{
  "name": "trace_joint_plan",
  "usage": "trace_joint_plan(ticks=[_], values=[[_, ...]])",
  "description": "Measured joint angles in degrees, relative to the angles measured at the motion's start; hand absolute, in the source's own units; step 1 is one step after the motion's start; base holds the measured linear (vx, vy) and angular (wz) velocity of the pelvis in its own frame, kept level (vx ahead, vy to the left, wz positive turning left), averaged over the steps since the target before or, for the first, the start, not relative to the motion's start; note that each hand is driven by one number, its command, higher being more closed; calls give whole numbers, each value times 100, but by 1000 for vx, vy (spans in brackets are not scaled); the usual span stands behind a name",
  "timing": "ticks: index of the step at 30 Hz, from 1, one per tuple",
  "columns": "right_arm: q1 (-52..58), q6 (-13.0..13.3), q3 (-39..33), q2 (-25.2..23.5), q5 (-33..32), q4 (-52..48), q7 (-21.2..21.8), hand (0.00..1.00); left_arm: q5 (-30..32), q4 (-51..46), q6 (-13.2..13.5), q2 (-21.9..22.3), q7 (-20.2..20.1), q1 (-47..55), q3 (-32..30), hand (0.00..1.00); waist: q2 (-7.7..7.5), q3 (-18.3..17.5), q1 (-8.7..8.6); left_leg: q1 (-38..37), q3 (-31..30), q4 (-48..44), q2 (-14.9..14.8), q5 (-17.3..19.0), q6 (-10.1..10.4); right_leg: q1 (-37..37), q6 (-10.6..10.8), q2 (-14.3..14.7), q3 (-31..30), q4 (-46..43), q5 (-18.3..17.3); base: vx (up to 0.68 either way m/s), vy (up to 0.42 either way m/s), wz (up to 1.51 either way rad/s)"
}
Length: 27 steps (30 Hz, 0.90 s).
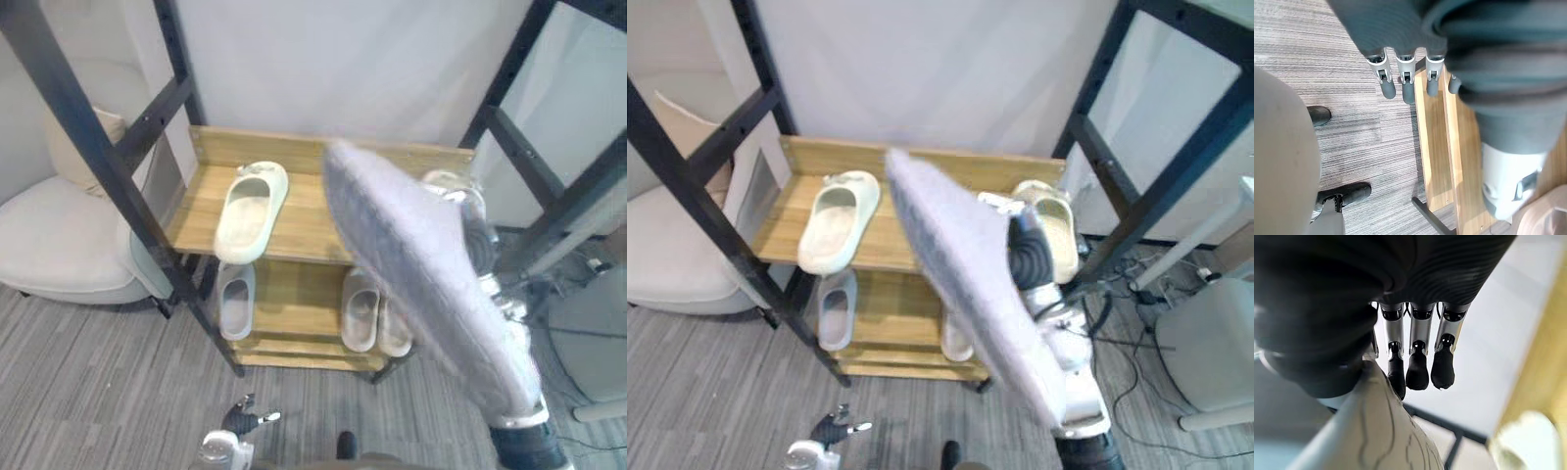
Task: Organize the slippers on the shoe rack
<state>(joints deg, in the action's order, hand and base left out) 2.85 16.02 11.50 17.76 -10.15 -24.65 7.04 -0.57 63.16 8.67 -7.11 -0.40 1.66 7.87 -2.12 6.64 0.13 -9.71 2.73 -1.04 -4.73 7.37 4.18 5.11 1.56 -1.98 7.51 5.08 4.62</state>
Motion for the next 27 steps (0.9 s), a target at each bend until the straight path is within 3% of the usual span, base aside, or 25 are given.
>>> trace_joint_plan(ticks=[4,8,11,13,16,18,23,27], values=[[447,-32,677,136,-126,168,393,100,63,58,80,5,-14,-1,47,0,64,-26,0,-82,-8,-14,-14,12,21,100,4,1,16,1,-4,-39,2,2],[451,-173,1291,335,-119,977,659,100,67,61,98,-2,-47,-11,113,0,139,3,10,-22,-27,-131,-14,24,34,118,19,-13,69,-12,-16,-29,3,6],[269,-292,1511,441,-102,1586,654,100,65,57,126,-11,-108,-131,248,0,190,165,42,525,-144,-772,-6,250,23,-471,-3,-108,164,-923,-397,-93,18,21],[-223,-317,1643,538,-43,1913,617,100,53,54,168,-35,-99,-371,288,0,232,567,70,1139,-202,-1542,54,452,15,-1153,-15,-264,190,-1928,-748,-187,5,20],[-1062,-335,1629,565,384,2413,344,100,26,-4,209,-36,-75,-819,335,0,343,1161,66,2222,-437,-2648,182,708,-2,-2106,-49,-508,335,-3016,-1093,-276,-8,38],[-1486,-340,1615,587,651,2614,131,100,-127,-139,235,-33,28,-965,335,0,394,1372,115,2799,-535,-3154,229,878,-25,-2601,-16,-615,435,-3471,-1302,-248,3,32],[-2359,-338,1301,573,1051,2852,-513,100,-396,-466,305,-57,291,-1373,324,0,438,1789,188,4035,-696,-4114,205,1005,31,-3718,-51,-790,578,-4347,-1492,-177,-13,22],[-2879,-337,929,457,1428,2843,-1073,100,-469,-907,356,-71,441,-1559,177,0,435,1951,240,5008,-668,-5197,107,1360,65,-4649,-112,-920,556,-5405,-1844,-117,-11,2]])
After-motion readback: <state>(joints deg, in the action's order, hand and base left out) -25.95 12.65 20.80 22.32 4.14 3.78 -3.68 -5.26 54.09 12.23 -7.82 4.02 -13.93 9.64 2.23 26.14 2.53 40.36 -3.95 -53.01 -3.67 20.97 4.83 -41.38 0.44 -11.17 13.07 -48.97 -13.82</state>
